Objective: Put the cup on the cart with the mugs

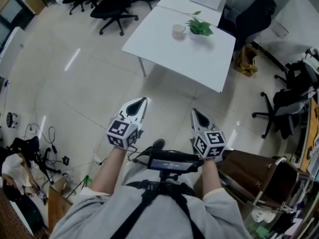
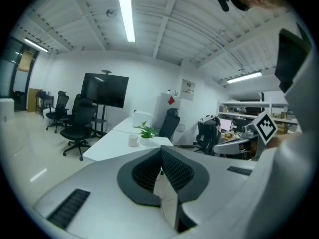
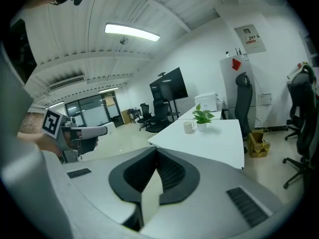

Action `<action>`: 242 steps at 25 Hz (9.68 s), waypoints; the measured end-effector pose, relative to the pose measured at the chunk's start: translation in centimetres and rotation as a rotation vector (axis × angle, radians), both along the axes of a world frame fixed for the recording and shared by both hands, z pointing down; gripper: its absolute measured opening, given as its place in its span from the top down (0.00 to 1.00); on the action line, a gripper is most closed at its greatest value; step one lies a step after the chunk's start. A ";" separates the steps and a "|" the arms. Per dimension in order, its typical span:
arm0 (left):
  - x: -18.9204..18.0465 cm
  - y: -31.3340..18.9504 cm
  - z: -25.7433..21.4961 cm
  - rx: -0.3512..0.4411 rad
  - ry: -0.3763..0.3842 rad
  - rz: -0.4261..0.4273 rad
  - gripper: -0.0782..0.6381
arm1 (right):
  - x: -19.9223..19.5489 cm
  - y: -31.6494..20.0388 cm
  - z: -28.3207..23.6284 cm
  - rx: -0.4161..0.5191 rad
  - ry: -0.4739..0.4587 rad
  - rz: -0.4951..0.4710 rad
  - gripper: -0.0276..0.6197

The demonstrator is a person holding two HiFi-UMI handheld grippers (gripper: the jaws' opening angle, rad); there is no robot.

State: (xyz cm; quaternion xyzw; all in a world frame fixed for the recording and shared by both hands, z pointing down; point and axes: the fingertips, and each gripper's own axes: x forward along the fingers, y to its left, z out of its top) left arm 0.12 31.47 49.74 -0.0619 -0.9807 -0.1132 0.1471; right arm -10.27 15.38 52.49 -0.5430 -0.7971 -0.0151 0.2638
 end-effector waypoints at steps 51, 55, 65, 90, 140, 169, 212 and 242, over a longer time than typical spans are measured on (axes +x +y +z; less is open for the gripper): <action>-36.6 21.8 6.2 -0.056 0.218 0.332 0.80 | -27.6 25.8 4.2 0.066 0.044 0.035 0.95; -40.1 22.6 9.3 -0.091 0.302 0.461 0.69 | -28.7 27.7 5.3 0.087 0.050 0.072 0.95; -49.8 23.8 16.6 -0.233 0.586 0.750 0.36 | -30.5 30.2 9.3 0.126 0.079 0.112 0.95; -52.6 27.7 28.3 -0.486 1.033 0.890 0.24 | -31.9 29.6 12.6 0.160 0.141 0.195 0.95; -41.6 17.7 13.3 -0.457 0.611 0.993 0.29 | -30.0 22.5 6.1 0.171 0.023 0.341 0.95; -31.7 -9.8 10.2 -0.794 0.554 1.612 0.29 | -14.7 -4.6 6.0 0.122 0.070 0.919 0.95; 7.1 -60.2 0.5 -1.254 -0.119 2.839 0.29 | 27.2 -46.5 -3.6 0.161 -0.046 2.099 0.95; 18.0 -88.8 -8.2 -1.286 -0.143 2.950 0.29 | 34.1 -69.3 -14.5 0.259 -0.173 2.258 0.95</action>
